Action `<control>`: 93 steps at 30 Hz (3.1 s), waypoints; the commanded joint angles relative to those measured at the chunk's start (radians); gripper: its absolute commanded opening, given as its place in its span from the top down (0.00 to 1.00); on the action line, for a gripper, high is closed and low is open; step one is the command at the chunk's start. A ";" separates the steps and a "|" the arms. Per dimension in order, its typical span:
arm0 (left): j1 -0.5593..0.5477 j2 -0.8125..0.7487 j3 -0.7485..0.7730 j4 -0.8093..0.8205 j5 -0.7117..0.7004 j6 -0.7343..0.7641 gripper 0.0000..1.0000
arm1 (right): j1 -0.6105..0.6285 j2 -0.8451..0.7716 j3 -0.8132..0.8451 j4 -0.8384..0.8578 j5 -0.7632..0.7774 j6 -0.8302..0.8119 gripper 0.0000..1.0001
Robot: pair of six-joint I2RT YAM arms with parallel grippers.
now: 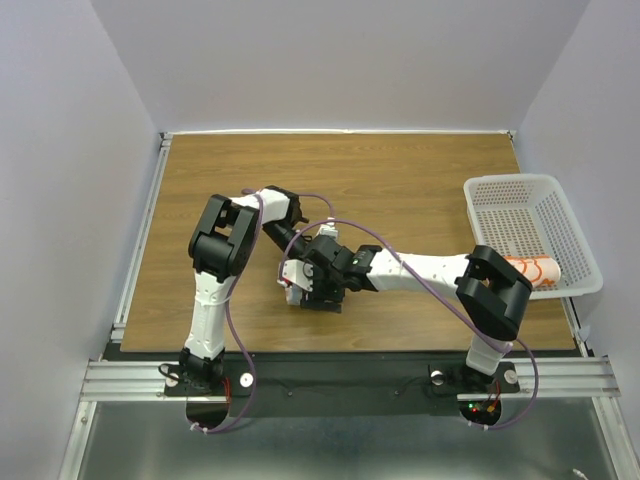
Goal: Roll the towels
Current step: Roll the towel
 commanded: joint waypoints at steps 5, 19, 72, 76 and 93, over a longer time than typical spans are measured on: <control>0.047 -0.027 0.017 0.071 -0.119 0.064 0.54 | 0.006 0.017 -0.061 0.058 -0.011 -0.005 0.80; 0.433 -0.561 -0.047 0.339 -0.105 -0.100 0.32 | -0.150 0.077 -0.016 -0.054 -0.309 0.177 0.99; -0.324 -0.854 -0.842 0.968 -0.695 -0.120 0.47 | -0.402 0.408 0.350 -0.345 -0.805 0.120 0.54; -0.323 -0.834 -0.799 0.902 -0.652 -0.135 0.60 | -0.497 0.338 0.336 -0.344 -0.863 0.127 0.32; -0.117 -0.483 -0.522 0.543 -0.339 -0.118 0.68 | -0.693 -0.325 0.233 -0.396 -0.486 0.061 0.02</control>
